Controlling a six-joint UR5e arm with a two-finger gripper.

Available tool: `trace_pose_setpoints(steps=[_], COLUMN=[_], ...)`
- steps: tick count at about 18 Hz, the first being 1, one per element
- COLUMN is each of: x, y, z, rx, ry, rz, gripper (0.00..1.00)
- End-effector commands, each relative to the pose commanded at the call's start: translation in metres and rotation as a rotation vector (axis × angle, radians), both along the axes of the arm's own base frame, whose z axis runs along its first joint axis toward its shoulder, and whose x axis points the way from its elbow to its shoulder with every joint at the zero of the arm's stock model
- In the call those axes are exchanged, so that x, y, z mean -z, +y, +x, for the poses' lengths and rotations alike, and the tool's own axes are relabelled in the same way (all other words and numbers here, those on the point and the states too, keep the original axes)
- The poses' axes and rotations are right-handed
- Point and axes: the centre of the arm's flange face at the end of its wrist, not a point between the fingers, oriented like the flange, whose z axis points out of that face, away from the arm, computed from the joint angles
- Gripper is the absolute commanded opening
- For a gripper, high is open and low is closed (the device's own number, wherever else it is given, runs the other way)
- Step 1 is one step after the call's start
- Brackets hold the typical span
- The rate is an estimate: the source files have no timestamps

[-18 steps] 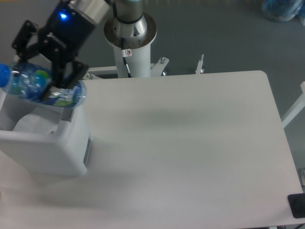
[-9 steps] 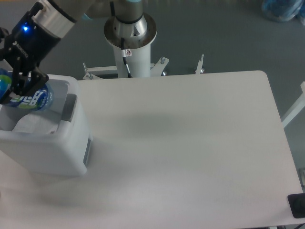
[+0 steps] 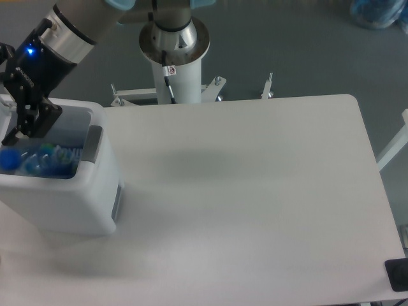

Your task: Place the trash in the trash can

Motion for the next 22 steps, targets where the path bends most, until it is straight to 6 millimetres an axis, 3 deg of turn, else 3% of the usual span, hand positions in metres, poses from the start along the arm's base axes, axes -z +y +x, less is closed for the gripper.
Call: trace_pose_setpoints(steps=[2, 6, 10, 14, 18, 22], x=[-0.006, -0.025, -0.004, 0.002, 0.024, 0.069], y=[-0.004, -0.039, -0.078, -0.125, -0.158, -0.168], z=[-0.009, -0.074, -0.157, -0.234, -0.286, -0.327], rx=[-0.02, -0.142, -0.227, -0.369, -0.444, -0.477], ry=[0.006, 0.064, 0.175, 0.203, 0.232, 0.359], rz=[0.009, 0.051, 0.064, 0.049, 0.011, -0.166], gripper=[1.0, 1.0, 1.0, 1.0, 1.0, 1.0])
